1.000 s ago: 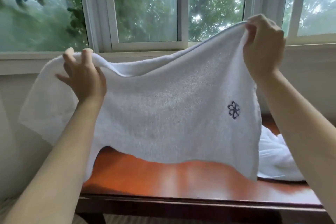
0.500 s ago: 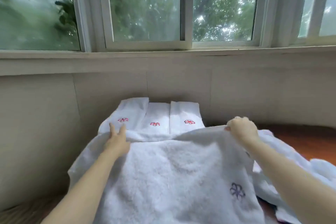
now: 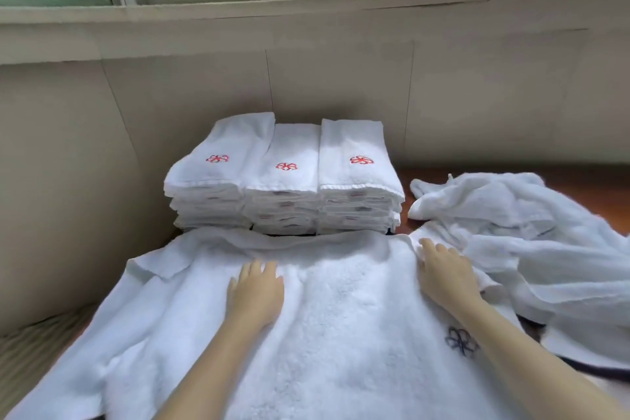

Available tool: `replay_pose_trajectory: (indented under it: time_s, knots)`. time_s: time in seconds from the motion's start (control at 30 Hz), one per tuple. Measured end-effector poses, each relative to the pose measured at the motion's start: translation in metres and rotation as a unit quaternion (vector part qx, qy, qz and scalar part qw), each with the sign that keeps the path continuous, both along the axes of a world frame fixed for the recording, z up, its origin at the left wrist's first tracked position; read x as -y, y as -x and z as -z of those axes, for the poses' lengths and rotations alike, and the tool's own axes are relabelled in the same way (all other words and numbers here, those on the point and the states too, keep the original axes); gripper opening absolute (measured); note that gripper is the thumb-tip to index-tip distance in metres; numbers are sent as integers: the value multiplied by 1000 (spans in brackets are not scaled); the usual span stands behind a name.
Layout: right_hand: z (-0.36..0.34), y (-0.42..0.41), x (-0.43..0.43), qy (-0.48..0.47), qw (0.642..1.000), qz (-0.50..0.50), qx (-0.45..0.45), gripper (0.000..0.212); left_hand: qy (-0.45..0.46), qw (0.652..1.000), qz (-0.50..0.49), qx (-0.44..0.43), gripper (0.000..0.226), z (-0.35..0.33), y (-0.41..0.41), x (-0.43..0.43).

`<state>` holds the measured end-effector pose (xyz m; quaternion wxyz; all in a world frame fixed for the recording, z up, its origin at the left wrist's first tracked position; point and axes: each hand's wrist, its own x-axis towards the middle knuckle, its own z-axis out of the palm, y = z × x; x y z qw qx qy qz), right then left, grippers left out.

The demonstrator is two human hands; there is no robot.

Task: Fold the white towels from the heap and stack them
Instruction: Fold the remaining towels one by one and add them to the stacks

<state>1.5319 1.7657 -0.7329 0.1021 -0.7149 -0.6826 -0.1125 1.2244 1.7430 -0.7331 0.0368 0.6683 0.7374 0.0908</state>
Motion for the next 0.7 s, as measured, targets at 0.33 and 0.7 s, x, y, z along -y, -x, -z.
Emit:
replay_pose_trajectory:
  time_s: [0.33, 0.7]
  knots:
    - [-36, -10, 21, -65, 982, 26, -178, 19, 25, 989, 144, 9, 40, 0, -91, 2]
    - [-79, -35, 73, -129, 905, -125, -386, 35, -150, 979, 43, 132, 87, 1, -107, 2]
